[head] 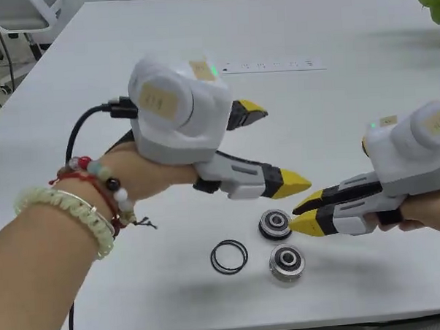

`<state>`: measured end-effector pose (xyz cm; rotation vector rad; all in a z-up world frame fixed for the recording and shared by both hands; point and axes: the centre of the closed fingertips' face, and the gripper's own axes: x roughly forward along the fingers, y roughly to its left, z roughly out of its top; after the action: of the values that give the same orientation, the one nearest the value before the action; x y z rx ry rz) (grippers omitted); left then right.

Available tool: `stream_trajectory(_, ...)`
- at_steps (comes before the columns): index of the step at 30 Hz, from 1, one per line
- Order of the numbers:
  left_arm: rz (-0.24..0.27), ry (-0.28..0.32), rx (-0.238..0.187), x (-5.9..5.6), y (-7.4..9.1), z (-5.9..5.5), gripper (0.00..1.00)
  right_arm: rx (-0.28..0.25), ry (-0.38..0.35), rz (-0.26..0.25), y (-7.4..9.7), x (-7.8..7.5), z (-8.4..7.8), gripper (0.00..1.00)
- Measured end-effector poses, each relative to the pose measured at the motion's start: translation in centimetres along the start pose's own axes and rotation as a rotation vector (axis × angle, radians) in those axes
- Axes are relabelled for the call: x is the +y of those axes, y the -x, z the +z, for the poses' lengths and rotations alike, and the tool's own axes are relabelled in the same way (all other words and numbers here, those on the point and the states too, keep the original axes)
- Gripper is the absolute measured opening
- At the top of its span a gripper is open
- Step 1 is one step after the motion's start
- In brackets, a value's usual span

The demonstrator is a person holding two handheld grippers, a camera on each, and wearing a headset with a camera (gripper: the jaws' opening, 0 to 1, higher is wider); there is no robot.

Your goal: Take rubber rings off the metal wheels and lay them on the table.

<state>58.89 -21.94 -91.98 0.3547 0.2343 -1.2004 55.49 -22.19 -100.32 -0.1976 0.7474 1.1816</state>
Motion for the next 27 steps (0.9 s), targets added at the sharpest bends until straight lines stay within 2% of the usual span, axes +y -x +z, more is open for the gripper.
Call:
stream_trajectory(1, -0.012, 0.017, 0.014, -0.2, -0.1, -0.6, 0.66, 0.002, 0.001, -0.001, 0.0, 0.0, -0.1, 0.14)
stream_trajectory(3, -0.035, 0.055, 0.056, -0.8, -0.3, -2.1, 0.55, 0.007, 0.001, -0.002, -0.1, -0.1, -0.2, 0.14)
stream_trajectory(5, -0.045, 0.029, 0.068, -1.3, -0.6, -2.8, 0.42, 0.001, -0.012, 0.003, -0.1, -0.1, -0.3, 0.14)
stream_trajectory(7, -0.067, 0.038, 0.086, -2.0, -0.9, -3.5, 0.40, 0.000, -0.018, 0.001, -0.1, -0.2, -0.3, 0.14)
stream_trajectory(9, -0.071, 0.037, 0.096, -2.3, -1.3, -4.1, 0.42, 0.005, -0.016, -0.001, -0.1, -0.3, -0.5, 0.14)
stream_trajectory(11, -0.074, 0.050, 0.097, -2.7, -1.7, -4.7, 0.38, 0.008, -0.016, 0.002, -0.1, -0.2, -0.7, 0.14)
stream_trajectory(12, -0.098, 0.063, 0.124, -3.2, -1.7, -5.5, 0.36, 0.009, -0.019, 0.003, -0.1, -0.2, -0.7, 0.14)
stream_trajectory(14, -0.092, 0.046, 0.141, -3.4, -1.9, -6.1, 0.33, 0.009, -0.028, 0.003, -0.1, -0.3, -0.8, 0.15)
stream_trajectory(17, -0.108, 0.067, 0.151, -3.7, -2.0, -6.5, 0.33, 0.021, -0.024, 0.003, -0.2, -0.3, -1.1, 0.14)
stream_trajectory(21, -0.094, 0.070, 0.173, -3.2, -1.9, -7.2, 0.27, 0.039, -0.014, 0.015, -0.4, 0.0, -1.5, 0.14)
stream_trajectory(27, -0.095, 0.078, 0.176, -3.4, -1.9, -7.4, 0.22, 0.038, -0.011, 0.016, -0.5, 0.1, -1.5, 0.14)
